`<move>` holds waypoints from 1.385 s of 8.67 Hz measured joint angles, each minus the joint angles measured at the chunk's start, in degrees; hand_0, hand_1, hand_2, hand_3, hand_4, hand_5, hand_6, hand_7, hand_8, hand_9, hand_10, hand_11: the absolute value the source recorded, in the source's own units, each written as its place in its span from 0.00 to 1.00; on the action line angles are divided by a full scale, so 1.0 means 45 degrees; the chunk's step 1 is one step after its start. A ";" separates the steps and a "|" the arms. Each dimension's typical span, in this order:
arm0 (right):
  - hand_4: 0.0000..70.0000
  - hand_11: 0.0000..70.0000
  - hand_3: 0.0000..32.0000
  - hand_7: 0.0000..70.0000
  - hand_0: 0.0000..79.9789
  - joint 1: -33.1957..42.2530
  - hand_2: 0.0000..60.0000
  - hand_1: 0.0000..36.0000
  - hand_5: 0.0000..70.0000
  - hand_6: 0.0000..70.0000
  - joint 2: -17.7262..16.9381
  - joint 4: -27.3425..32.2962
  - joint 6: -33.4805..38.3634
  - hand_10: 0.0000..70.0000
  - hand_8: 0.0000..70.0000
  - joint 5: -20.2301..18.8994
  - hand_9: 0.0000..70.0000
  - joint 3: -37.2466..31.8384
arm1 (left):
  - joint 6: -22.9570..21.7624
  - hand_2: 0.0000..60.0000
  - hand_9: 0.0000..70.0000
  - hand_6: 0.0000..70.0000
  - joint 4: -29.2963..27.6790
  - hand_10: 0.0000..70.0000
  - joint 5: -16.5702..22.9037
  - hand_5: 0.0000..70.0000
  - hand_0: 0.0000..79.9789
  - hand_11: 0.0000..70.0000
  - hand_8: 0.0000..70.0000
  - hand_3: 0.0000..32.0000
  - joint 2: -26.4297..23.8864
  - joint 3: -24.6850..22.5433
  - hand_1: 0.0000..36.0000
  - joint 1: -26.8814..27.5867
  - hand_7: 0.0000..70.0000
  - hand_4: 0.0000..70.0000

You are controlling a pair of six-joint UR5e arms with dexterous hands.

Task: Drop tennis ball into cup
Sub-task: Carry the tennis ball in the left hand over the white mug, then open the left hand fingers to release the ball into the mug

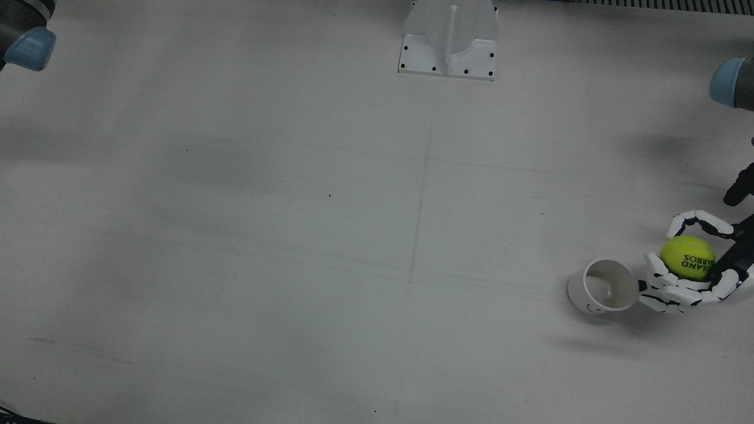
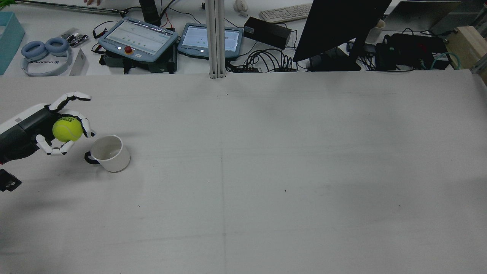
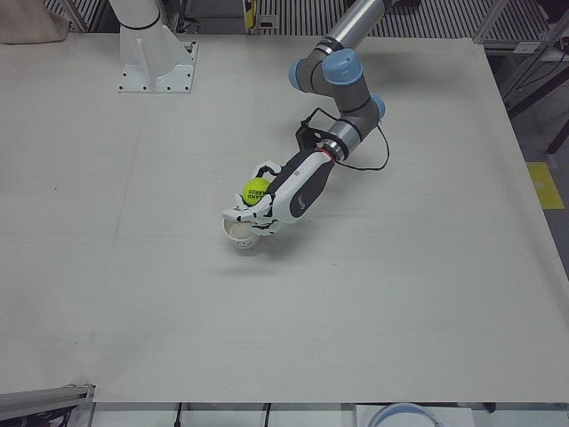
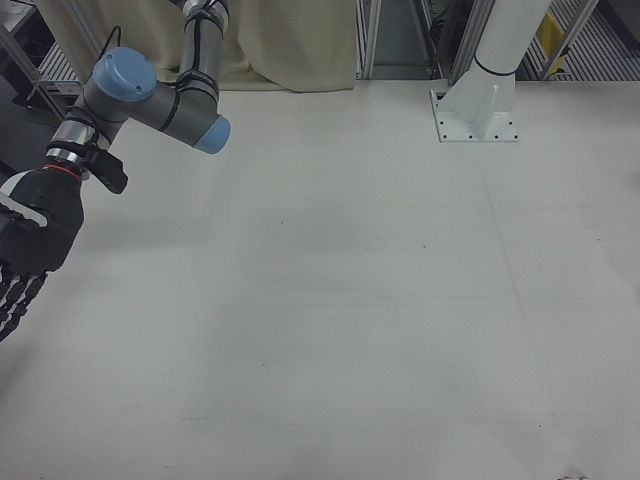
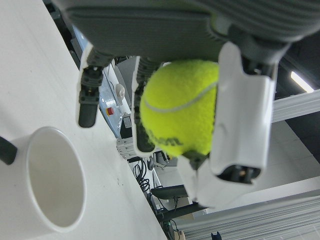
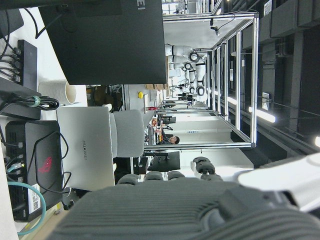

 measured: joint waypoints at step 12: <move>0.00 0.00 0.00 0.00 0.00 0.0010 0.00 0.00 0.00 0.00 0.0000 0.0000 0.0000 0.00 0.00 0.0000 0.00 0.0017 | -0.0119 0.80 0.13 0.70 0.0104 0.20 0.0003 0.32 0.75 0.32 0.39 1.00 -0.0897 0.0582 0.88 0.0202 0.21 0.00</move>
